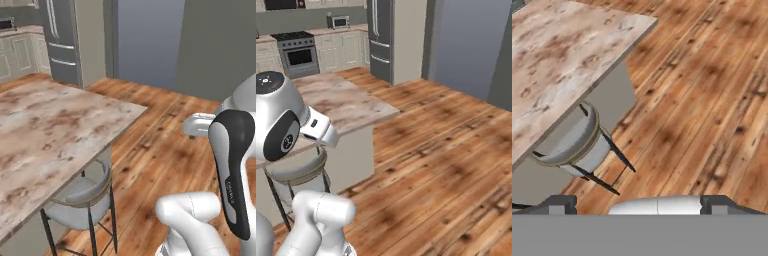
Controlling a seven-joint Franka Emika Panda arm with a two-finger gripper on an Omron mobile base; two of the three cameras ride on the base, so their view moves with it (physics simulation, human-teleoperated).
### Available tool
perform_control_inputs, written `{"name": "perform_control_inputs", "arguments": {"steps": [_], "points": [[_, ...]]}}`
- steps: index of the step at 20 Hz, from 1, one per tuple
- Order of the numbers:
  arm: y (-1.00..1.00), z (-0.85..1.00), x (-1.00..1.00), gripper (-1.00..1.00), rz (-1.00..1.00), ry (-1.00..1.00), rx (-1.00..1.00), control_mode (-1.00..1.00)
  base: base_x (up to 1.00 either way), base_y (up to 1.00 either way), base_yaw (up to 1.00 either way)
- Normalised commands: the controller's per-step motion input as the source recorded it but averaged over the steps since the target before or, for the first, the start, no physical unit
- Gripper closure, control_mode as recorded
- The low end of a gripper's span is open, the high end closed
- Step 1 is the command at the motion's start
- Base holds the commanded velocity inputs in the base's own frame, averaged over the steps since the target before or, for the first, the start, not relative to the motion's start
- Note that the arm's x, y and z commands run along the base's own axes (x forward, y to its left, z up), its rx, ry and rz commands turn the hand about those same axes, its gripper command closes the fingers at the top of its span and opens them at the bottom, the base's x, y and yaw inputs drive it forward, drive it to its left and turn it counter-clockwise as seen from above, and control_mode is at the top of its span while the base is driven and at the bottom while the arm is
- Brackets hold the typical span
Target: Retrieve the tupperware and aluminum foil from the cabinet and place them on the dining counter near the plate with fishs to prepare for storing leftovers.
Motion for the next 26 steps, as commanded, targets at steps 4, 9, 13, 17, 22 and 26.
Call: {"name": "perform_control_inputs", "arguments": {"steps": [4, 9, 13, 17, 22, 26], "points": [[0.00, 0.00, 0.00, -1.00, 0.00, 0.00, 0.00, 1.00, 0.86, -0.80, -0.46], [0.00, 0.00, 0.00, -1.00, 0.00, 0.00, 0.00, 1.00, 1.00, -0.55, -0.31], [0.00, 0.00, 0.00, -1.00, 0.00, 0.00, 0.00, 1.00, 1.00, -0.44, -0.09], [0.00, 0.00, 0.00, -1.00, 0.00, 0.00, 0.00, 1.00, 1.00, -0.41, 0.01], [0.00, 0.00, 0.00, -1.00, 0.00, 0.00, 0.00, 1.00, 1.00, -0.49, 0.10], [0.00, 0.00, 0.00, -1.00, 0.00, 0.00, 0.00, 1.00, 1.00, -0.34, 0.24]]}}
